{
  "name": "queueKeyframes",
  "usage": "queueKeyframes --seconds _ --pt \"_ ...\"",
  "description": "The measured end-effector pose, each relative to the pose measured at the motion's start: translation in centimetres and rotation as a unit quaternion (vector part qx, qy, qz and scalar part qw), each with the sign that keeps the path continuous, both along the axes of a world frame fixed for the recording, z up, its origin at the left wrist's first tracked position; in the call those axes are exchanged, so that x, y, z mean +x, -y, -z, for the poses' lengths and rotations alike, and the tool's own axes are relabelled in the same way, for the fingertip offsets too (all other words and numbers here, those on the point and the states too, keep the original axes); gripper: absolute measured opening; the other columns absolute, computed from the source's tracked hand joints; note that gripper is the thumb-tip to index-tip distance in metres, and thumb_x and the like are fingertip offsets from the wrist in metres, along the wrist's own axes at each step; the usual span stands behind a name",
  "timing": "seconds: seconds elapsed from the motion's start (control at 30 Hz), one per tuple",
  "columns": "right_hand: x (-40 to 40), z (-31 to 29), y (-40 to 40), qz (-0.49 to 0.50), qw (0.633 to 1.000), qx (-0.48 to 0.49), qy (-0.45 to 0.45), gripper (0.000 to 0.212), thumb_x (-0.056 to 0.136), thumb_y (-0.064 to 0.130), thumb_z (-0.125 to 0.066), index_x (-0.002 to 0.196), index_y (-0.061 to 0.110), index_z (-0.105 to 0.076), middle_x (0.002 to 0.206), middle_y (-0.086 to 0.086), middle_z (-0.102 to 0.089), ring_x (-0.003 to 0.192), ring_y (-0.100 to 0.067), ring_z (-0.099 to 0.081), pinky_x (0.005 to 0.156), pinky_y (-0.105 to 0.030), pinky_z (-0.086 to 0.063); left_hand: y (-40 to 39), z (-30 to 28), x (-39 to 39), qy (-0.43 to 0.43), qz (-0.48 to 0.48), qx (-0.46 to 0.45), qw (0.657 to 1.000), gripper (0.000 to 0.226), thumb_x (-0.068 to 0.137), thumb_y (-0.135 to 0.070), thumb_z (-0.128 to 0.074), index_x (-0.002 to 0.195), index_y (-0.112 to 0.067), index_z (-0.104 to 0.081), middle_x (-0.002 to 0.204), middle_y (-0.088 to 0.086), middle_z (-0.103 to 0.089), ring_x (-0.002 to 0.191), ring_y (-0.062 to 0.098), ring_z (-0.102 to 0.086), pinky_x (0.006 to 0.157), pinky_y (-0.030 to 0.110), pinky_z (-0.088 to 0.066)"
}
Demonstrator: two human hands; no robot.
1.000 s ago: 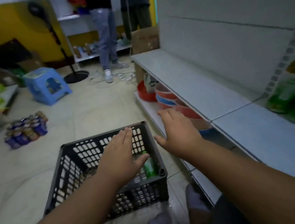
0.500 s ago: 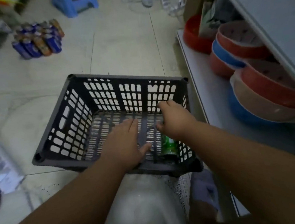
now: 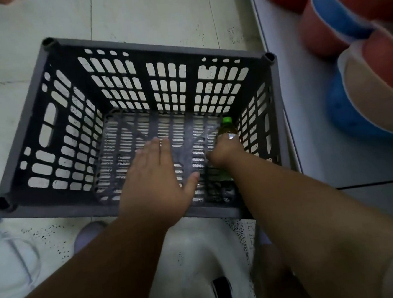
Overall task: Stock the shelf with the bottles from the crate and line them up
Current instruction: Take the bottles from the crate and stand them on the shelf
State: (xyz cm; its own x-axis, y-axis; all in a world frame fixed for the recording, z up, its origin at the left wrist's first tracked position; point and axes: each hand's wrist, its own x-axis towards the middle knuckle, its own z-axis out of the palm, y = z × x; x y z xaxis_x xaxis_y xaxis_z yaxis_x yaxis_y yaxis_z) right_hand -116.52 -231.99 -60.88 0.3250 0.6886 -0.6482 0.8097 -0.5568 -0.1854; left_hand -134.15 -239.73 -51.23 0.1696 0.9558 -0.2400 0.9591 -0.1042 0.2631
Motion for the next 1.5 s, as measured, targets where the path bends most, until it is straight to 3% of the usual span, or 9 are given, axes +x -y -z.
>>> queueKeyframes --seconds 0.1,0.27,0.4,0.57,0.8,0.9,1.07,1.27,1.5 --pt "-0.3 1.6 -0.3 0.031 0.998 -0.052 0.013 0.083 0.086 0.030 -0.068 0.153 0.014 -0.021 0.153 -0.021 -0.020 0.132 -0.038 -0.038 0.110 -0.047 -0.039 0.0 0.2 0.1 -0.004 0.005 -0.007 1.000 0.091 0.088 -0.070 -0.028 0.155 -0.013 -0.004 0.162 0.011 -0.010 0.149 0.026 -0.010 0.121 0.041 -0.011" --pt "0.0 2.5 -1.6 0.010 0.999 -0.003 0.040 0.088 0.080 0.024 -0.077 0.150 0.012 -0.025 0.147 -0.019 -0.035 0.131 -0.037 -0.040 0.105 -0.051 -0.042 -0.1 0.1 0.0 -0.005 0.006 -0.011 1.000 0.091 0.088 -0.071 -0.032 0.155 -0.014 -0.009 0.162 0.011 -0.013 0.148 0.027 -0.013 0.117 0.038 -0.008" --pt "-0.6 3.4 -3.0 0.111 0.988 -0.068 -0.083 0.117 0.070 0.027 -0.088 0.157 0.019 -0.010 0.140 -0.017 -0.045 0.125 -0.038 -0.050 0.102 -0.052 -0.048 0.0 0.1 0.1 -0.012 0.012 -0.013 1.000 0.092 0.086 -0.073 -0.027 0.154 -0.013 -0.011 0.161 0.012 -0.017 0.147 0.027 -0.016 0.115 0.037 -0.006" --pt "-2.2 4.4 -3.6 0.077 0.985 -0.059 -0.143 0.081 0.079 0.025 -0.082 0.143 0.009 -0.034 0.133 -0.013 -0.054 0.120 -0.029 -0.056 0.104 -0.040 -0.048 -0.2 0.2 0.2 -0.024 0.012 -0.019 0.999 0.092 0.085 -0.071 -0.031 0.153 -0.010 -0.020 0.157 0.015 -0.027 0.145 0.029 -0.024 0.117 0.041 -0.017" --pt "-1.6 3.0 -2.1 0.133 0.953 -0.045 -0.267 0.053 0.061 0.014 -0.084 0.107 0.004 -0.059 0.097 -0.016 -0.068 0.085 -0.032 -0.069 0.076 -0.043 -0.061 -0.1 0.2 0.1 -0.021 0.019 -0.012 1.000 0.091 0.085 -0.072 -0.030 0.152 -0.011 -0.020 0.157 0.014 -0.027 0.145 0.029 -0.023 0.116 0.040 -0.016" --pt "-1.6 0.2 -2.1 0.122 0.941 0.011 -0.315 0.039 0.067 0.003 -0.078 0.102 0.005 -0.062 0.090 -0.013 -0.070 0.081 -0.030 -0.069 0.063 -0.032 -0.056 0.1 -0.1 0.0 -0.017 0.014 -0.011 1.000 0.089 0.087 -0.071 -0.032 0.153 -0.012 -0.018 0.158 0.014 -0.024 0.146 0.029 -0.020 0.117 0.040 -0.014" --pt "-0.5 -7.9 -0.9 0.142 0.918 0.130 -0.346 0.054 0.070 0.012 -0.078 0.118 0.008 -0.054 0.103 -0.014 -0.069 0.088 -0.028 -0.071 0.077 -0.045 -0.061 0.2 -1.1 -0.1 0.019 0.013 -0.026 0.999 0.094 0.088 -0.073 -0.032 0.155 -0.013 -0.006 0.162 0.010 -0.013 0.149 0.025 -0.010 0.121 0.038 -0.008" --pt "1.6 -19.0 3.7 0.139 0.872 0.272 -0.384 0.016 0.083 0.027 -0.076 0.096 0.024 -0.066 0.095 -0.005 -0.074 0.091 -0.023 -0.072 0.085 -0.044 -0.059 1.3 -7.9 0.2 0.139 0.027 -0.026 0.990 0.100 0.081 -0.069 -0.055 0.156 -0.020 -0.010 0.162 0.002 -0.019 0.147 0.020 -0.018 0.119 0.039 -0.020" --pt "5.2 -31.0 14.8 0.123 0.809 0.423 -0.389 0.060 0.065 0.021 -0.089 0.118 0.012 -0.061 0.106 -0.009 -0.073 0.098 -0.021 -0.072 0.085 -0.041 -0.059 5.4 -19.2 4.1 0.273 0.115 -0.004 0.955 0.103 0.068 -0.066 -0.072 0.152 -0.030 -0.024 0.155 -0.004 -0.035 0.138 0.012 -0.036 0.113 0.041 -0.035"
